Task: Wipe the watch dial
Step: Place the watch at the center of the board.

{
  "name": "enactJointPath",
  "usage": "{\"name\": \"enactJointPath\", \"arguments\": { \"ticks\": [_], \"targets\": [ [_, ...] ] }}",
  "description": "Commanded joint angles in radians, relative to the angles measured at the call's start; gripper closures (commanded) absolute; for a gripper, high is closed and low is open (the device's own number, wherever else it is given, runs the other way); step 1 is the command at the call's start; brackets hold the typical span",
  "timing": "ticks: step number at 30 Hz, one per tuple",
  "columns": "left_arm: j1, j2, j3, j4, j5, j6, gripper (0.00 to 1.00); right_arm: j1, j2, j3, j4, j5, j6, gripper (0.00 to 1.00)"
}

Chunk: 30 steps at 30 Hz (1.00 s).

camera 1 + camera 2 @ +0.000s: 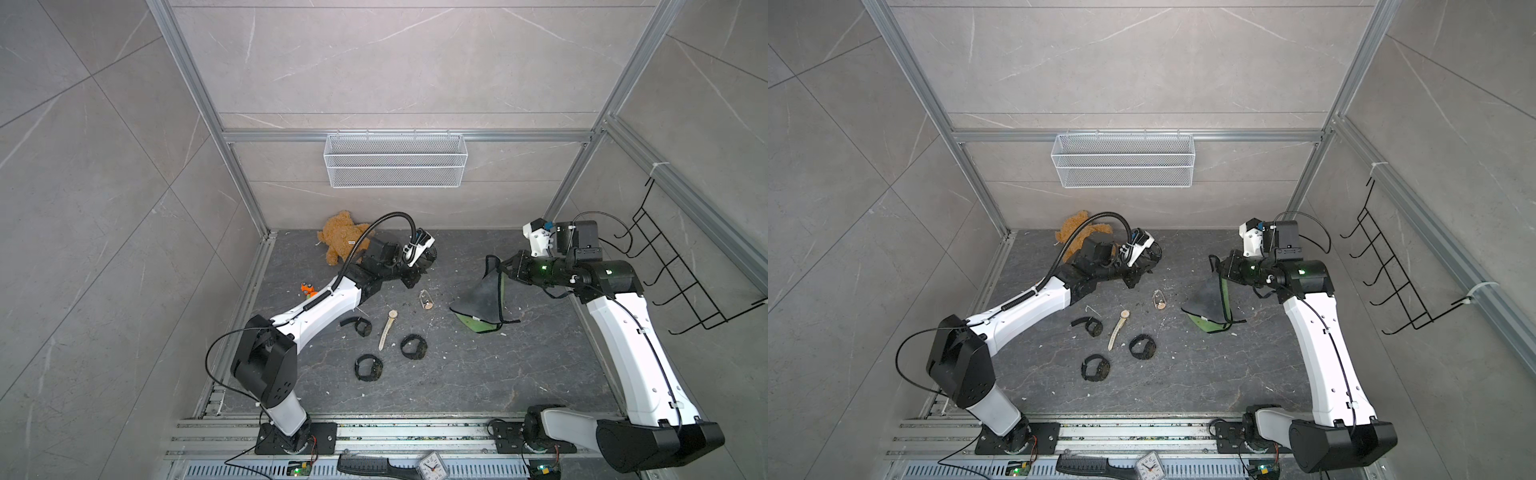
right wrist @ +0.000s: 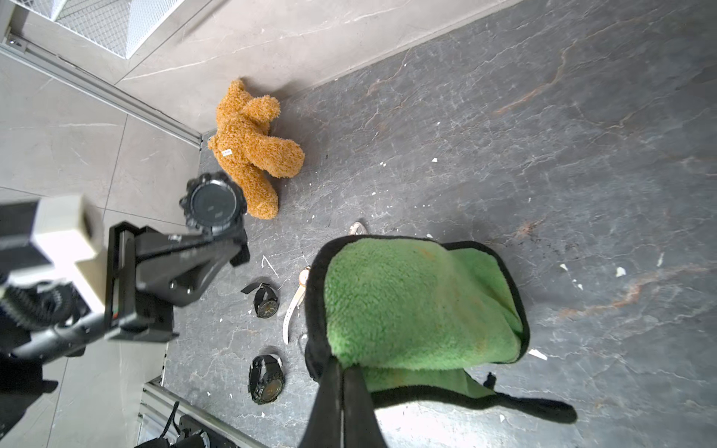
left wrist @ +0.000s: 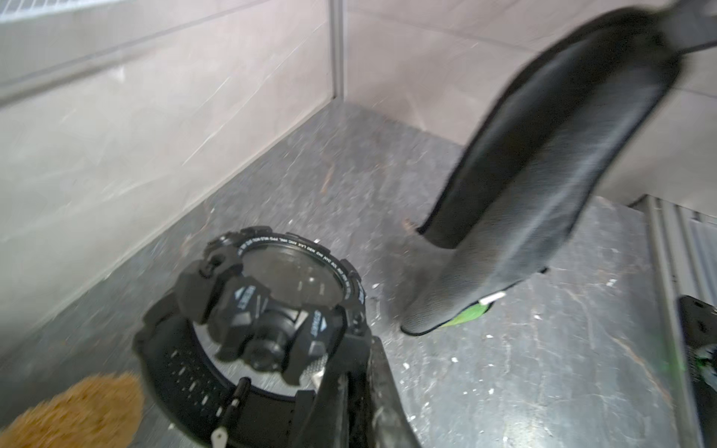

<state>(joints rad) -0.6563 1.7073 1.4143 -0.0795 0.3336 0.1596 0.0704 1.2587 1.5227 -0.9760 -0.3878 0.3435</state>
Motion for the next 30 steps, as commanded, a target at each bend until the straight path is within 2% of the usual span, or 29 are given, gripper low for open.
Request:
{"name": "enactJointPath", "arguments": {
  "ticks": [1, 9, 18, 30],
  "targets": [
    [-0.001, 0.078, 0.100, -0.133, -0.081, -0.055, 1.00, -0.002, 0.007, 0.032, -0.024, 0.027, 0.008, 1.00],
    [0.011, 0.330, 0.337, -0.242, -0.130, -0.120, 1.00, -0.003, 0.019, 0.054, -0.049, 0.058, 0.011, 1.00],
    [0.055, 0.497, 0.454, -0.244, -0.147, -0.150, 1.00, -0.003, 0.023, 0.070, -0.081, 0.084, 0.020, 1.00],
    [0.104, 0.697, 0.623, -0.359, -0.132, -0.179, 1.00, -0.003, 0.010, 0.073, -0.120, 0.125, 0.031, 1.00]
  ]
}}
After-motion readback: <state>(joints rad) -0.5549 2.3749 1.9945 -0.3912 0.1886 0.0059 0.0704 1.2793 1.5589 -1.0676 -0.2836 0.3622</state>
